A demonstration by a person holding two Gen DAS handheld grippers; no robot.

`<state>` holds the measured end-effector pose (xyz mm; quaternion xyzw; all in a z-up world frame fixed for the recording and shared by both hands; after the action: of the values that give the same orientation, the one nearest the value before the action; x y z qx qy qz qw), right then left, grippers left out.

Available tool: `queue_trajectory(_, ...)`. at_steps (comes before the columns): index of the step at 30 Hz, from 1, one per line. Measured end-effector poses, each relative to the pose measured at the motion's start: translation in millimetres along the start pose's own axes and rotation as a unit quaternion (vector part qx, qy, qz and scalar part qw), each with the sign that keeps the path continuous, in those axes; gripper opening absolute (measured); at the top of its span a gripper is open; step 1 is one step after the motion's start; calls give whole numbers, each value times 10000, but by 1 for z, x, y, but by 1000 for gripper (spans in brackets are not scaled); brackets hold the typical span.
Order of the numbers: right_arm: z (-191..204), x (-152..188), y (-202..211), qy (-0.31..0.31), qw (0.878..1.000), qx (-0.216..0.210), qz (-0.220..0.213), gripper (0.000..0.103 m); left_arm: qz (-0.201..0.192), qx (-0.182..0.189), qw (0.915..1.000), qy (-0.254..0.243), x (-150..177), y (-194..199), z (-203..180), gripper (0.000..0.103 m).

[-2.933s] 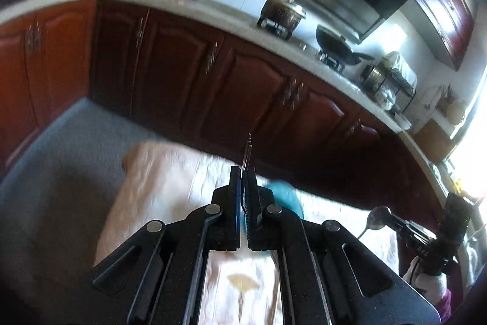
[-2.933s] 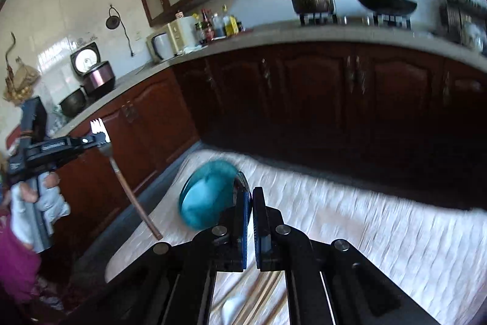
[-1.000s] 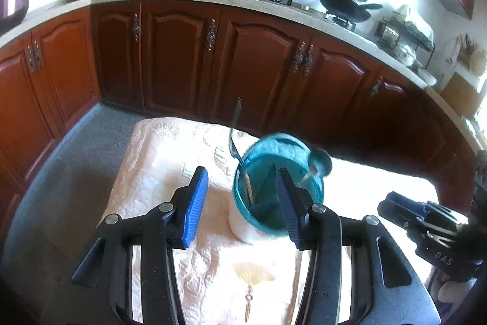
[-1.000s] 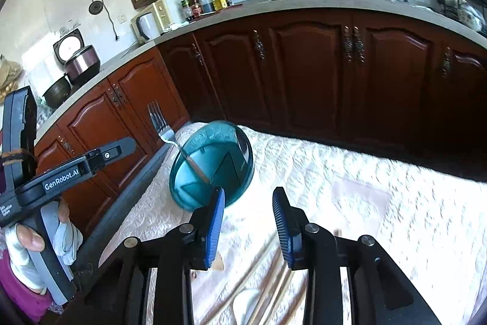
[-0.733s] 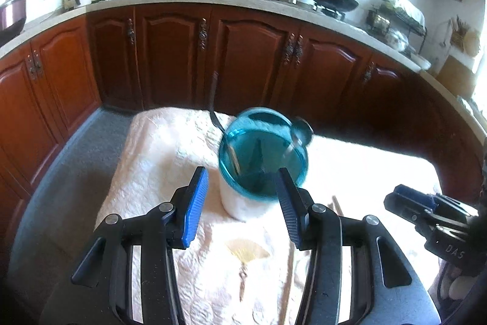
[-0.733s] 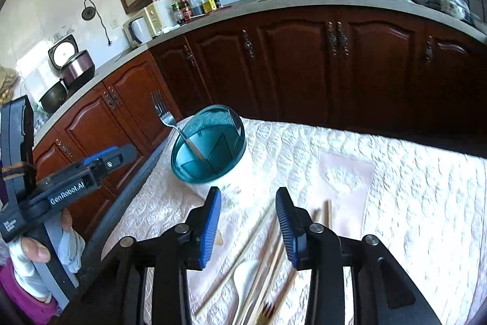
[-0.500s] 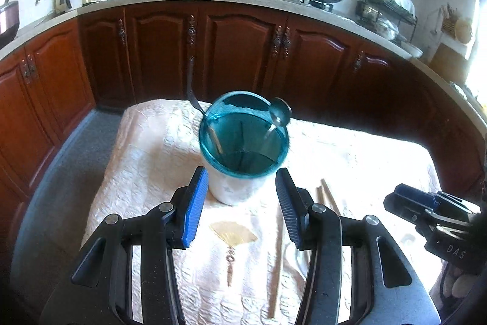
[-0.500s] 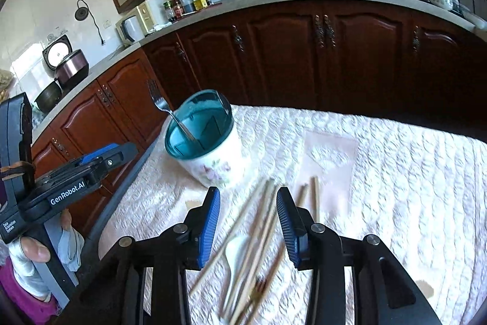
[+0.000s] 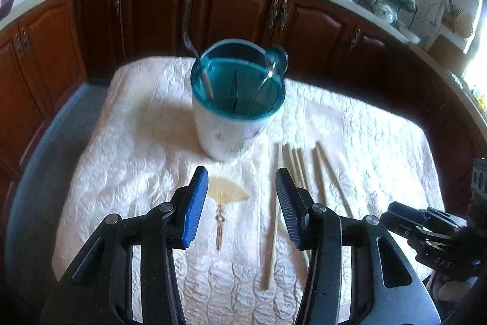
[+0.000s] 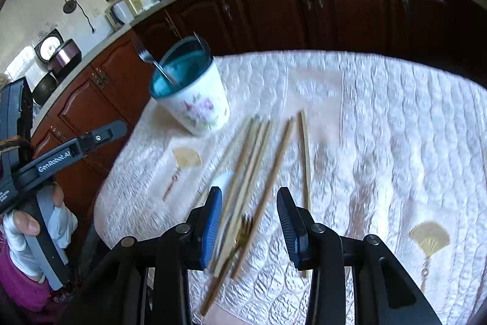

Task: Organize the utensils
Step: 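Grasp a wooden chopstick with the left tool while the right tool grasps another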

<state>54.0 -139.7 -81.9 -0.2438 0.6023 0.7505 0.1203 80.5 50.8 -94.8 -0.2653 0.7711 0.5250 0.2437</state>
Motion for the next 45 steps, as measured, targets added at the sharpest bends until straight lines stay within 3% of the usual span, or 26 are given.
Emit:
queue_trajectory(20,-12,-2,-45,-190,9994,17,303,30,791,196,9966,156,34,-64,-4,46)
queue_trajectory(38,-53,-37,-114,-333,9964,364,694,29,1166,-195,9928,-186,23,-154,-21,44)
queue_trajectory(39,-53,-36,-120,-300,9960,363,757,24,1191,-228,9924,-204,23,-156,-21,42)
queue_trajectory(40,-54,-35,-125,-276,9957,368,803,15,1230,-237,9919,-210,23,-159,-21,31)
queue_trajectory(41,-54,-34,-128,-255,9955,403,821,12,1254,-248,9915,-227,23,-160,-20,17)
queue_trajectory(42,-56,-35,-128,-264,9958,405,782,7,1271,-239,9912,-278,23,-160,-20,11)
queue_trajectory(45,-61,-31,-121,-491,9953,198,814,5,1340,-55,9904,-337,23,-158,-19,5)
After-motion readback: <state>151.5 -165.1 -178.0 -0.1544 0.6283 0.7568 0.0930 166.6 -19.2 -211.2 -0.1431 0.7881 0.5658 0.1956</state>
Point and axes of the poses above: each gripper's, at about its wrist camera, not at the fingertips, and y roughly against the way its jaws point, z to its left, x to its underside, the point moved 5 cm from there along -y, roughly the way its jaws point, and after that the axes turned 11 degrees about x, right-handed, at the moved point
